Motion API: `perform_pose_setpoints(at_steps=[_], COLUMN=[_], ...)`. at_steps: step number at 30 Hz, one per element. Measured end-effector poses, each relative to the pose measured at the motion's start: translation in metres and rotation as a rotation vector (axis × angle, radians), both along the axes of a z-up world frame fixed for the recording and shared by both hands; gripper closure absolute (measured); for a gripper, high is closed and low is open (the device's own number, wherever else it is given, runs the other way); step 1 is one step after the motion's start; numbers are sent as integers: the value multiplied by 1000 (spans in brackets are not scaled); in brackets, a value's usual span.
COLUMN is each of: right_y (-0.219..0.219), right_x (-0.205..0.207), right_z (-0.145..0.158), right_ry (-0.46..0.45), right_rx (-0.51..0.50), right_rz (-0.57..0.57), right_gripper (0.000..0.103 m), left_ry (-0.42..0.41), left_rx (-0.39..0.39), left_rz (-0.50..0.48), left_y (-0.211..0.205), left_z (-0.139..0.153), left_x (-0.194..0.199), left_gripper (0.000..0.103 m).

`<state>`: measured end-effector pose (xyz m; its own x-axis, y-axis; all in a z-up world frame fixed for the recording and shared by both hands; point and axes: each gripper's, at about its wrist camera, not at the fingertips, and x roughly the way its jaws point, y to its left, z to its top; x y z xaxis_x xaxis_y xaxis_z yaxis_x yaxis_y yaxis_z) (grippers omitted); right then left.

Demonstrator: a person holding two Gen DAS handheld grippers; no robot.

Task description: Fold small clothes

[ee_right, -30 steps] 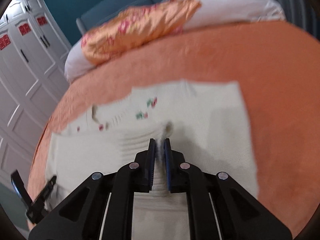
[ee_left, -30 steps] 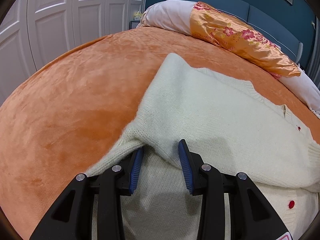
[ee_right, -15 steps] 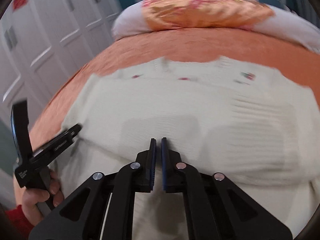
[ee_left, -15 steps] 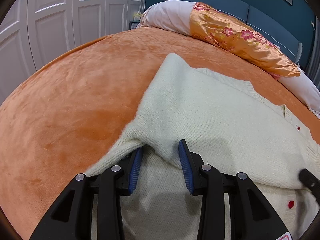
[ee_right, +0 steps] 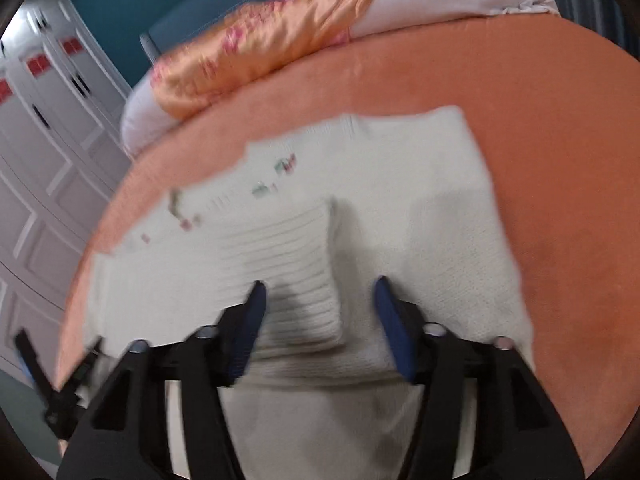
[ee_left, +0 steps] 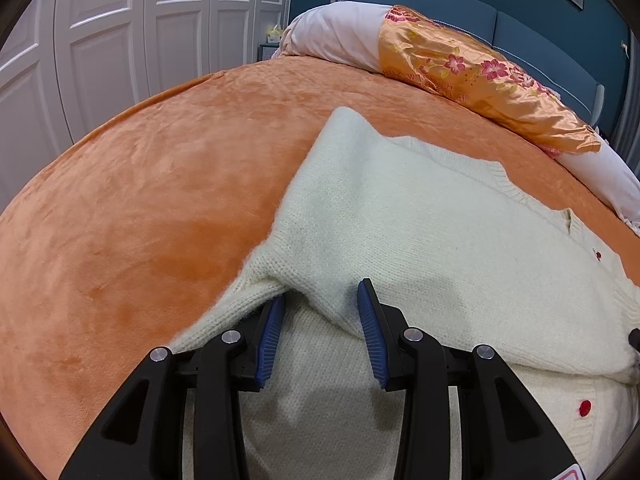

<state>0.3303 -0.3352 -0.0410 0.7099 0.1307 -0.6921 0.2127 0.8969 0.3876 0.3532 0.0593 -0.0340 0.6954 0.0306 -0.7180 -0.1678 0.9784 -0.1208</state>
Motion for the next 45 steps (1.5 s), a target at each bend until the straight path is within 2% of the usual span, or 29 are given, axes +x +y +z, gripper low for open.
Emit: perform_pose_setpoints(at_steps=[1, 3, 5, 7, 8, 12, 14, 15, 18, 20, 21, 23, 24, 25, 27, 28, 30, 33, 36, 37, 39, 40, 41, 43, 44, 45], right_y=[1, -3, -6, -9, -7, -11, -11, -13, -19, -16, -6, 18, 47, 67, 96, 98, 79, 46, 10, 5, 2, 2, 3, 4, 2, 0], right_x=[0, -8, -12, 1, 9, -5, 7, 9, 5, -10, -15, -8, 4, 10, 21, 24, 15, -5, -32, -41, -64, -80, -95, -133, -150, -178], right_z=[6, 23, 31, 6, -7, 16, -10, -17, 8, 28, 41, 45, 44, 39, 21, 12, 3, 2, -9, -11, -15, -12, -7, 0, 2, 3], right_ry=[-18, -106, -157, -43, 9, -102, 3, 4, 9, -63, -112, -107, -69, -51, -7, 18, -3, -18, -27, 17, 69, 67, 72, 90, 99, 106], right_rx=[15, 47, 10, -67, -74, -14, -35, -17, 18, 48, 68, 69, 31, -10, -124, -149, -88, -53, 96, 79, 76, 82, 80, 76, 77, 87], right_rz=[14, 8, 0, 12, 15, -21, -7, -3, -60, -95, -74, 40, 144, 199, 262, 249, 205, 115, 60, -5, -40, -54, -63, -82, -96, -112], right_gripper=[95, 96, 96, 96, 97, 97, 97, 97, 94, 93, 93, 93, 93, 93, 94, 94, 101, 103, 103, 103, 102, 102, 100, 85, 69, 59], left_ry=[0, 2, 2, 3, 3, 2, 3, 5, 4, 3, 3, 3, 4, 4, 3, 3, 3, 1, -1, 0, 3, 6, 18, 55, 78, 89], left_rx=[0, 3, 3, 6, 6, 7, 9, 11, 9, 11, 11, 13, 12, 11, 10, 8, 13, 11, 12, 10, 0, -14, -51, -87, -91, -87], left_rz=[0, 1, 1, 1, 0, 1, 1, 1, 1, 1, 1, 1, 1, 1, 1, 1, 1, 1, 0, 1, -1, -3, -11, -37, -62, -80], left_y=[0, 0, 0, 0, 1, 0, 0, 1, 0, 0, 0, 0, 0, 0, 0, 1, 0, 0, 0, 0, 1, 3, 7, 15, 14, 15], left_z=[0, 0, 0, 0, 0, 0, 0, 0, 0, 0, 0, 0, 0, 0, 0, -1, -1, 0, 0, 0, 0, 2, 5, 14, 20, 25], left_x=[0, 0, 0, 1, 1, 1, 1, 2, 1, 2, 1, 2, 2, 2, 2, 2, 2, 2, 2, 2, 2, 2, 1, -9, -21, -32], left_gripper=[66, 66, 66, 66, 66, 66, 66, 66, 66, 66, 66, 65, 66, 65, 65, 65, 65, 65, 64, 64, 64, 63, 61, 56, 44, 39])
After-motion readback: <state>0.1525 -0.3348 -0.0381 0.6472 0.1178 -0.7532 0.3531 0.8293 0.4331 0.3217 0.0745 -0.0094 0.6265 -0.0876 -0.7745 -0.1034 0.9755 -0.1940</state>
